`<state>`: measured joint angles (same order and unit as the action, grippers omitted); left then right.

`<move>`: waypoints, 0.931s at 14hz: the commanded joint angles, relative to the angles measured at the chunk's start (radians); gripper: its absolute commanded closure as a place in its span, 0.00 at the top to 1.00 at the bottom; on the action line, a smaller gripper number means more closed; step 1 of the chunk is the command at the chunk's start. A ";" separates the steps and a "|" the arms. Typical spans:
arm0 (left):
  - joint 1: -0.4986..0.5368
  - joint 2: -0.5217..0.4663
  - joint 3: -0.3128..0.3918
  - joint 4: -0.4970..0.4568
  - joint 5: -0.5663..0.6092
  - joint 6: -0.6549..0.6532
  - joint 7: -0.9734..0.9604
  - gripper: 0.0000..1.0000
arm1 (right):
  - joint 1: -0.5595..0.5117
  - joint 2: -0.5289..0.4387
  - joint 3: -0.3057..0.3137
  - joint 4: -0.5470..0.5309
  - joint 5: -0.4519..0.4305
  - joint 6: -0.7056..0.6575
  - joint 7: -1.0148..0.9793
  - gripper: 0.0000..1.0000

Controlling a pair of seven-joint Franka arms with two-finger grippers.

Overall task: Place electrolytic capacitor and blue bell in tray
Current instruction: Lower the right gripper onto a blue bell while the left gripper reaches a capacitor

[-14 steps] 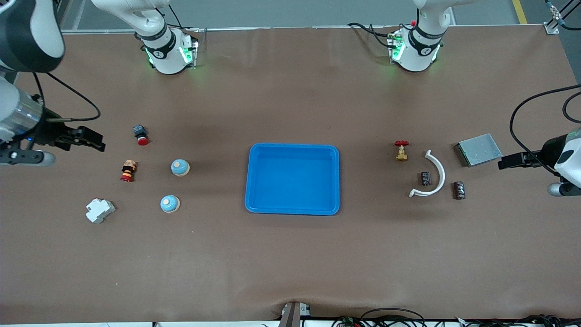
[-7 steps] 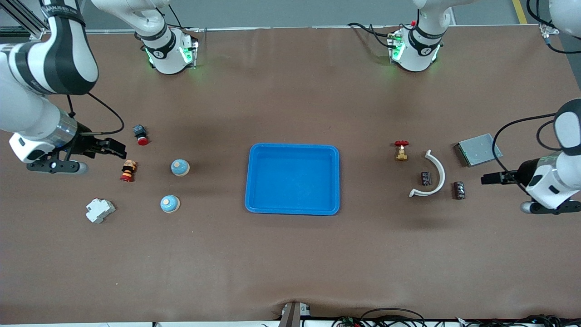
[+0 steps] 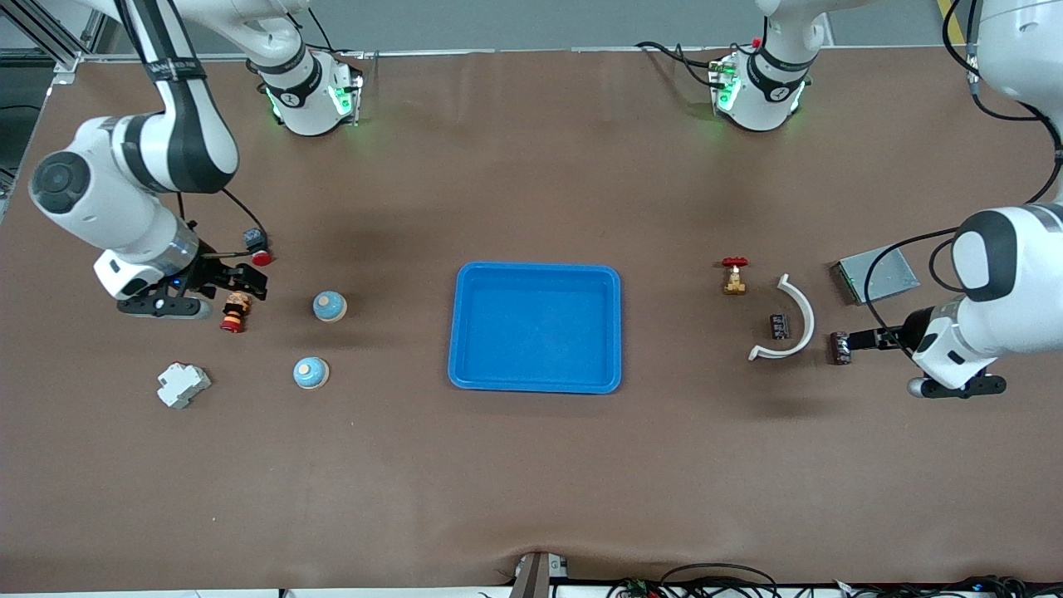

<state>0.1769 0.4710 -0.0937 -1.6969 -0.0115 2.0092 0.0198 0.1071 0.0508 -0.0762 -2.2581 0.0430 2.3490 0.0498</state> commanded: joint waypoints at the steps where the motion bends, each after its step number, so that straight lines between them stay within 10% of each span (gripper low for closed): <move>1: -0.005 0.041 -0.001 -0.001 0.019 0.042 -0.052 1.00 | 0.034 0.023 -0.002 -0.060 0.009 0.091 0.045 1.00; 13: -0.008 0.129 -0.006 -0.049 0.140 0.190 -0.192 1.00 | 0.118 0.225 -0.002 -0.118 0.009 0.365 0.150 1.00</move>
<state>0.1626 0.6083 -0.0955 -1.7093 0.1039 2.1577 -0.1494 0.2147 0.2521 -0.0747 -2.3657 0.0430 2.6797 0.1850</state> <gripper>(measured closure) 0.000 0.000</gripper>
